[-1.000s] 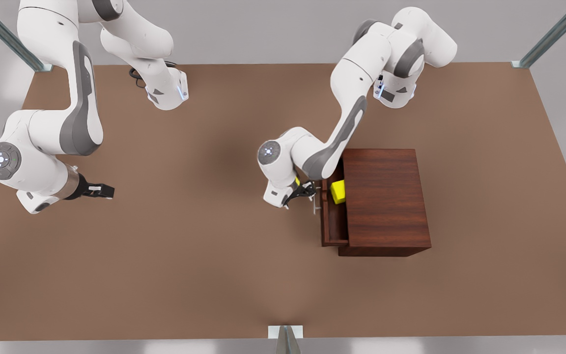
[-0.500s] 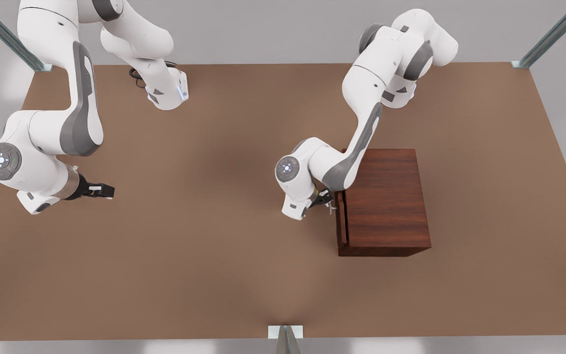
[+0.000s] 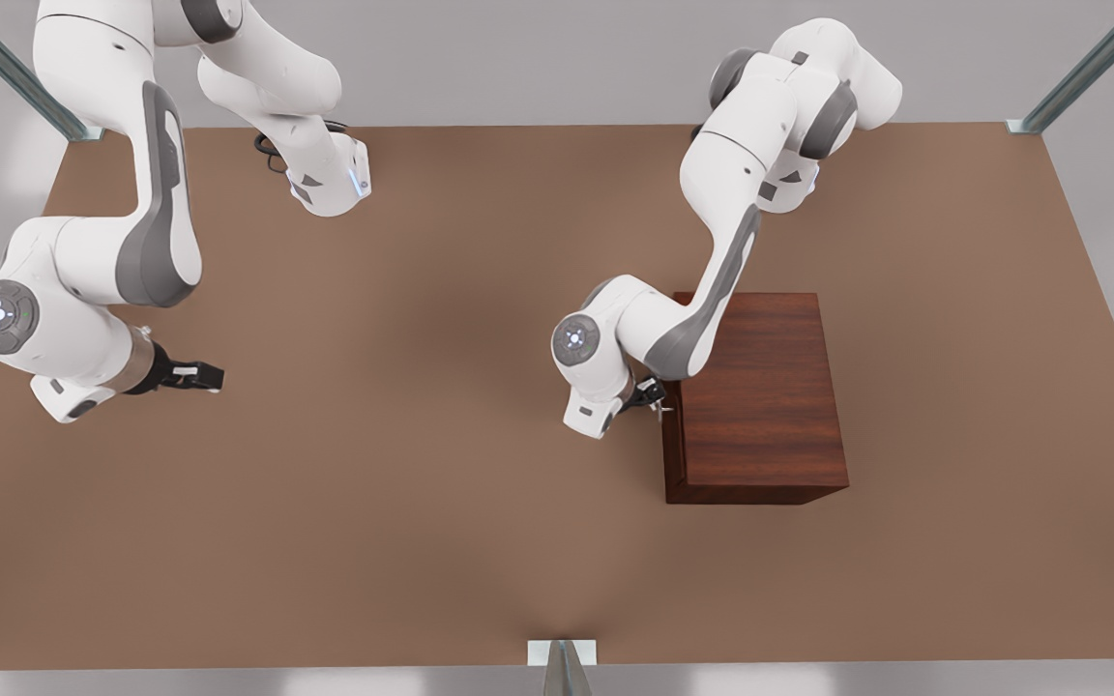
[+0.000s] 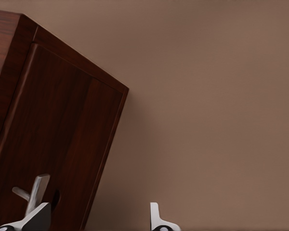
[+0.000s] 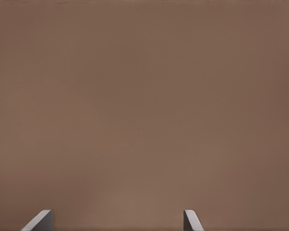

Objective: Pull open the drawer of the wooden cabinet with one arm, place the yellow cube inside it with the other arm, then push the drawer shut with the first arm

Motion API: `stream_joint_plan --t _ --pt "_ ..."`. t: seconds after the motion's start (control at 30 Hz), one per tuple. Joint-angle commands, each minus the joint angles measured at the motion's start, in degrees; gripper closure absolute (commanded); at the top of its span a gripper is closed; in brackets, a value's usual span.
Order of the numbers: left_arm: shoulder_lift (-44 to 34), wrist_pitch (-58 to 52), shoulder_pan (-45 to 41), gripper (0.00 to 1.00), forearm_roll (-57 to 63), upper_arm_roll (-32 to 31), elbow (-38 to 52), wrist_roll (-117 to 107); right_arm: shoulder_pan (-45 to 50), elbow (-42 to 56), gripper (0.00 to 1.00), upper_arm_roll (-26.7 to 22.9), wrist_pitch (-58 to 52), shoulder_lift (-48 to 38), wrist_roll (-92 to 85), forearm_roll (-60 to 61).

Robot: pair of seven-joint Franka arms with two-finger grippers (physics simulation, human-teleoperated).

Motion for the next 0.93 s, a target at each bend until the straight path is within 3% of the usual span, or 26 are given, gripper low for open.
stream_joint_plan --t 0.0,0.47,0.53,0.6,0.67,0.73,0.9 --pt "-0.01 0.32 0.18 0.0 0.02 0.02 0.03 2.08 0.01 0.38 0.0 -0.05 -0.2 0.14 -0.33 0.04" --pt "-1.59 -0.29 -0.44 0.0 -2.08 -0.6 -0.76 1.63 0.01 0.55 0.0 -0.05 -0.29 0.22 -0.33 0.04" --pt "-13.18 -12.33 -0.35 0.0 -7.62 -0.6 -0.76 4.09 0.01 0.55 0.0 -0.05 -0.29 0.14 -0.33 0.04" --pt "-28.74 -32.01 7.99 0.0 -13.33 0.19 -1.46 31.06 0.01 0.55 0.0 -0.05 -0.29 0.14 -0.33 0.04" --pt "-38.23 -28.96 20.56 0.0 -13.95 0.55 -11.04 57.43 0.01 0.55 0.0 -0.05 -0.29 0.14 -0.33 0.04" --pt "-49.41 -14.1 21.8 0.0 -13.33 3.44 -29.15 64.83 -0.08 0.55 0.0 -0.05 -0.29 0.14 -0.33 0.04" --pt "-44.22 -14.27 22.24 0.0 -13.77 3.71 -23.09 62.46 -0.08 0.55 0.0 -0.05 -0.46 0.14 -0.33 0.04"
